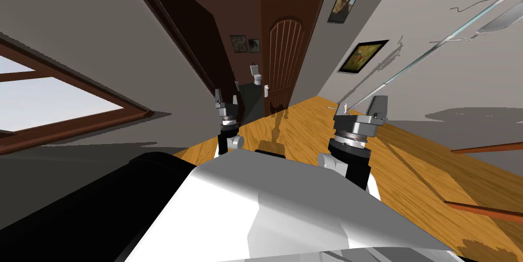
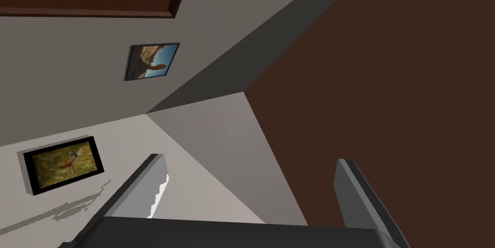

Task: Push the door open

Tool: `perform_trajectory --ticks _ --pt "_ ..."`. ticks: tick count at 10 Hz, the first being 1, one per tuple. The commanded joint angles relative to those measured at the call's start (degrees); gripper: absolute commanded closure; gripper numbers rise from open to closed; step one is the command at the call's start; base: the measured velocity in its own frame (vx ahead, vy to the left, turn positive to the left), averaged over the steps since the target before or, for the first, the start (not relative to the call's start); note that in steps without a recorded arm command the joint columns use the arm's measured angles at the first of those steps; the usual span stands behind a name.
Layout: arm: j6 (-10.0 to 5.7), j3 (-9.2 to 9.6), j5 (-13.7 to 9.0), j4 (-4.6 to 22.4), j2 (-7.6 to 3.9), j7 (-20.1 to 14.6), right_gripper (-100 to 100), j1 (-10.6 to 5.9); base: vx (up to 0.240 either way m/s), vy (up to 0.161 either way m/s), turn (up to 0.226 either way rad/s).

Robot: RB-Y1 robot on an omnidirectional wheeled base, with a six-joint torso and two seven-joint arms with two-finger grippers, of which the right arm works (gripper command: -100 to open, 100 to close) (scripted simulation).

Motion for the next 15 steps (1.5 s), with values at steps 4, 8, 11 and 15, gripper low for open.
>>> perform_trajectory --ticks 4,8,11,15 --pt "-0.1 -0.2 -1.29 6.26 -1.8 -0.11 -100 -2.87 0.081 -0.005 0.154" --pt "-0.18 -0.36 -2.26 10.95 -3.05 -0.2 -100 -5.02 0.088 -0.022 0.116" --pt "-0.25 -0.49 -3.11 15.06 -4.12 -0.28 -100 -6.9 0.077 -0.016 0.131" --pt "-0.33 -0.64 -4.1 19.82 -5.31 -0.36 -100 -9.08 0.079 -0.018 0.119"
